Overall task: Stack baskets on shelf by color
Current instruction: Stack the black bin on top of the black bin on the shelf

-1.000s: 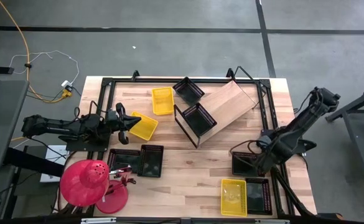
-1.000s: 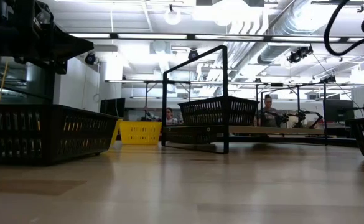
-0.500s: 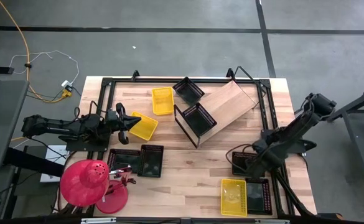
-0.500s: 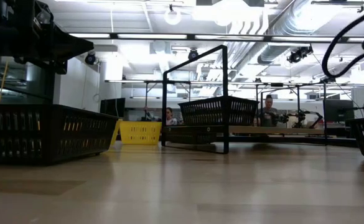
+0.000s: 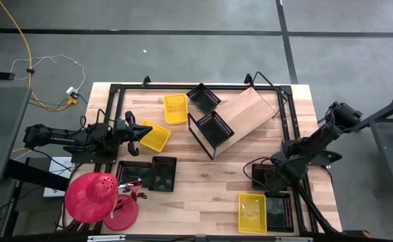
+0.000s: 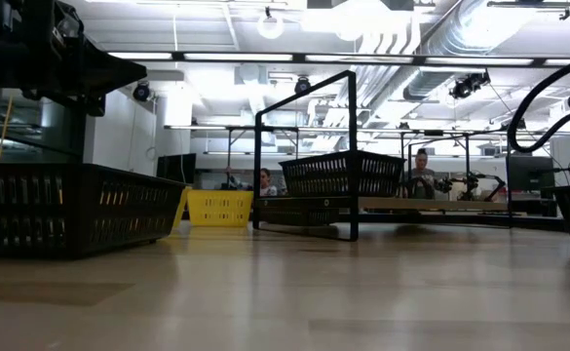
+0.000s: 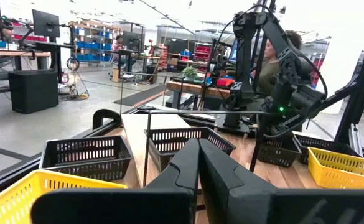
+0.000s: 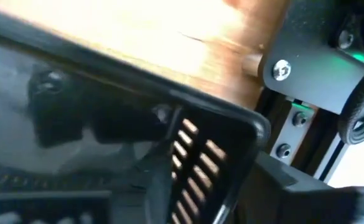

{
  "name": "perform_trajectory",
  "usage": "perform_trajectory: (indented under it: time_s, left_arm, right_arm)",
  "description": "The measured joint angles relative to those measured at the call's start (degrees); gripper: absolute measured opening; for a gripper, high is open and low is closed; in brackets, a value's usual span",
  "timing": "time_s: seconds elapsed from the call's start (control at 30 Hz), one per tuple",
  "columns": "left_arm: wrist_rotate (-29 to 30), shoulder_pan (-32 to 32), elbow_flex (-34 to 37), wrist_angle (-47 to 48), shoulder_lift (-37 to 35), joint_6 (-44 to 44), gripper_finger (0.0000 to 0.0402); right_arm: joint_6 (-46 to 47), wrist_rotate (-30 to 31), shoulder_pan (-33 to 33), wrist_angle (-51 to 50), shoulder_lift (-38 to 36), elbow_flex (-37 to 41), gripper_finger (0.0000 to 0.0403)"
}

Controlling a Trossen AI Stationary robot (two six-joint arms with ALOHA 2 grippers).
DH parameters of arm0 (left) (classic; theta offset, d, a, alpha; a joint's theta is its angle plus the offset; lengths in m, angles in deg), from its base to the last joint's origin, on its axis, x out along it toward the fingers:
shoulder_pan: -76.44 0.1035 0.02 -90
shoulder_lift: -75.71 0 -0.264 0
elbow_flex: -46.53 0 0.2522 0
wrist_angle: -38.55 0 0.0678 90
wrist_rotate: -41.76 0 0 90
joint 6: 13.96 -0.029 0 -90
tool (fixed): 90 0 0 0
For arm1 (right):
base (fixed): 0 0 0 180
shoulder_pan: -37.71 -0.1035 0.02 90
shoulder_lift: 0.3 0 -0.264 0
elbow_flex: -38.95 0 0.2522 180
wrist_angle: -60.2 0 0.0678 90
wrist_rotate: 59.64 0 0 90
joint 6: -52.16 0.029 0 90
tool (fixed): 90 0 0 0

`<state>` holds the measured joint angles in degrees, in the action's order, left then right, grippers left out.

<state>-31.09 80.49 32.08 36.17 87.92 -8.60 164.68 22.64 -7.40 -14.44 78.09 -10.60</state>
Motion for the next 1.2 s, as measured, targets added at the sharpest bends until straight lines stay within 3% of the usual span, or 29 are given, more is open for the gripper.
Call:
perform_trajectory:
  time_s: [0.17,0.37,0.53,0.77,0.97,1.2]
  left_arm:
    - [0.04,0.00,0.00,0.00,0.00,0.00,0.0000]
    - [0.20,0.00,0.00,-0.13,0.00,0.00,0.0000]
    - [0.81,-0.01,0.00,-0.35,0.00,0.00,0.0000]
    - [1.07,0.00,0.00,-0.33,0.00,0.00,0.0000]
    - [1.53,0.00,0.00,-0.37,0.00,0.00,0.0000]
    - [1.53,0.00,0.00,-0.37,0.00,-0.02,0.0000]
  right_arm:
    - [-4.20,0.10,0.10,-2.20,-0.52,-1.07,0.0024]
    - [-4.56,5.51,0.09,-8.32,-5.90,-5.81,0.0014]
    - [-1.31,16.88,0.10,-18.35,-10.60,-12.11,0.0004]
    - [1.51,35.64,2.01,-23.19,-14.18,-17.52,0.0000]
    - [4.72,54.57,8.54,-25.44,-14.32,-17.85,0.0000]
    - [-0.41,69.47,18.80,-19.35,-14.27,-15.60,0.0000]
